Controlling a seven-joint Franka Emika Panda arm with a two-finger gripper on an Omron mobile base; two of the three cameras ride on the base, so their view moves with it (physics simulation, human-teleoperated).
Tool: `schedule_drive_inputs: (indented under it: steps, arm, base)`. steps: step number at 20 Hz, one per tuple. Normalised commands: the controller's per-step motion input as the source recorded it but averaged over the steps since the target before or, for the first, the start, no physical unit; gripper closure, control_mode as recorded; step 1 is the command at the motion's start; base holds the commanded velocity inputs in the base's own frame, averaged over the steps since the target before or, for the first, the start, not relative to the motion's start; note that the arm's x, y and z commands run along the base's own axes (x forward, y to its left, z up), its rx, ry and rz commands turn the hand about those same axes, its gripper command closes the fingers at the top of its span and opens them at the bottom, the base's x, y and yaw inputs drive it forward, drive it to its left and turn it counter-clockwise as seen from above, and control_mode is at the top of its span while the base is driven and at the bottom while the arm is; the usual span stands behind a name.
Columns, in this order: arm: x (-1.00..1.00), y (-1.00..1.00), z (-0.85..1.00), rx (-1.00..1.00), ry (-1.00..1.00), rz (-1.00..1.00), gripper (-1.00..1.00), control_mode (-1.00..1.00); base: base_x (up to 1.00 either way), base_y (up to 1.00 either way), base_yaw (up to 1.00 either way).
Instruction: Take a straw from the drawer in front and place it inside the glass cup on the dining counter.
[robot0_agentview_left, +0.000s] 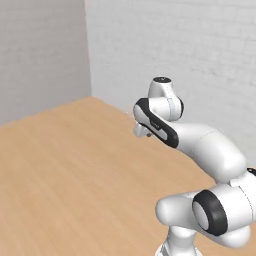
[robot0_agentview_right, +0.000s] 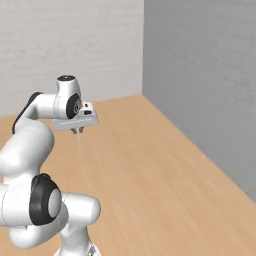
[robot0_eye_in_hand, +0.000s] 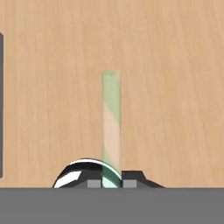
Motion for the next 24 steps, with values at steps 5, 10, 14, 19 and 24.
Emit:
schedule_drive_inputs:
  steps: [5,10,14,19,24]
  arm:
    - [0.0,0.0,0.0,0.0,0.0,0.0,1.0,1.0]
    - [0.0,0.0,0.0,0.0,0.0,0.0,1.0,1.0]
    - [0.0,0.0,0.0,0.0,0.0,0.0,1.0,1.0]
    - [0.0,0.0,0.0,0.0,0.0,0.0,1.0,1.0]
    - [0.0,0.0,0.0,0.0,0.0,0.0,1.0,1.0]
  base:
    - [1.0,0.0,0.72]
    - [1.0,-0.12,0.64]
    - [1.0,-0.3,0.55]
    - [1.0,-0.41,0.52]
    - [1.0,-0.51,0.48]
